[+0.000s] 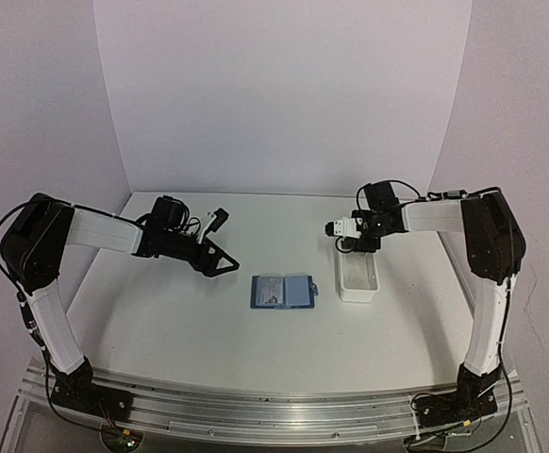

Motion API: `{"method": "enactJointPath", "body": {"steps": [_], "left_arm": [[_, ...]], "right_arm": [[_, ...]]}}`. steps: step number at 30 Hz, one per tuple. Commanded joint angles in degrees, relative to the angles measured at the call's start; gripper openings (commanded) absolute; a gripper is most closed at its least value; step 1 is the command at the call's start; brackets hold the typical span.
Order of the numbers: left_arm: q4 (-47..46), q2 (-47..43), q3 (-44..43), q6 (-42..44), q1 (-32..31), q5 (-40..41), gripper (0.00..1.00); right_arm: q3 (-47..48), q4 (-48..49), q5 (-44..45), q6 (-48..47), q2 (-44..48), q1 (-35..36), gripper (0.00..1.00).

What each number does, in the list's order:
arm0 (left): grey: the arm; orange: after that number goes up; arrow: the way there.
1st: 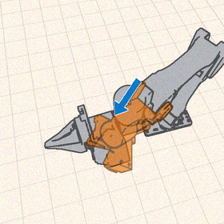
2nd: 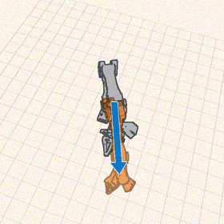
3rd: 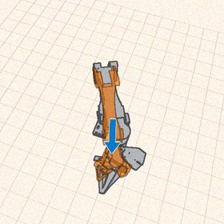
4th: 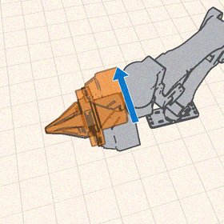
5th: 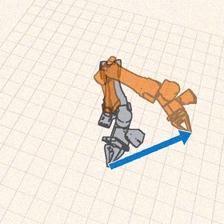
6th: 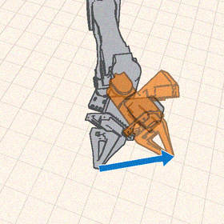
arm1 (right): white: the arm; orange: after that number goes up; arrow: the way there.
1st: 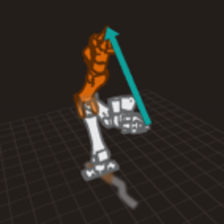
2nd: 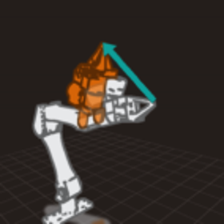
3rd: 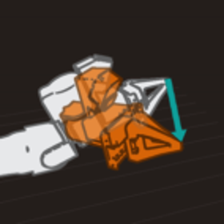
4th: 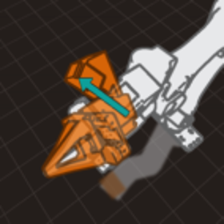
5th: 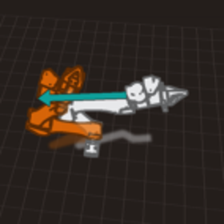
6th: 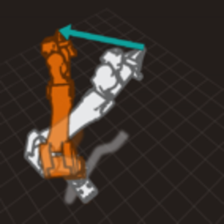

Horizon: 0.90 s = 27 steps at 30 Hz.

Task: Put the credit cards into the card holder
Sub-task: Pick up the credit card from the storage box.

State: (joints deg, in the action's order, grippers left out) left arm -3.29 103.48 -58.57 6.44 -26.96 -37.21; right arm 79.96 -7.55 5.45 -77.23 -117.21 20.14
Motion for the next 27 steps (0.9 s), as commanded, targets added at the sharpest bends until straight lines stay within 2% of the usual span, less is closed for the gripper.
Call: {"method": "enactJointPath", "body": {"steps": [1,9,16,20,27], "left_arm": [[-2.0,1.5,-0.2,-0.1,0.0,2.1,0.91],[-0.8,3.6,-2.1,-0.2,0.1,2.5,0.91],[-1.1,4.0,-2.1,-0.7,0.1,2.4,0.91],[-1.1,4.3,-2.3,-0.7,0.1,2.3,0.91],[-0.6,4.6,-2.7,-1.0,0.1,2.4,0.91]], "right_arm": [[3.9,4.1,1.3,-1.1,-1.8,0.3,0.64],[2.8,4.7,3.2,-0.9,-2.9,0.9,0.52],[1.2,5.2,3.0,-1.9,-3.2,1.3,0.58],[1.2,6.3,3.9,-1.9,-4.1,1.6,0.56],[1.2,7.0,3.7,-1.0,-3.7,1.7,0.41]]}}
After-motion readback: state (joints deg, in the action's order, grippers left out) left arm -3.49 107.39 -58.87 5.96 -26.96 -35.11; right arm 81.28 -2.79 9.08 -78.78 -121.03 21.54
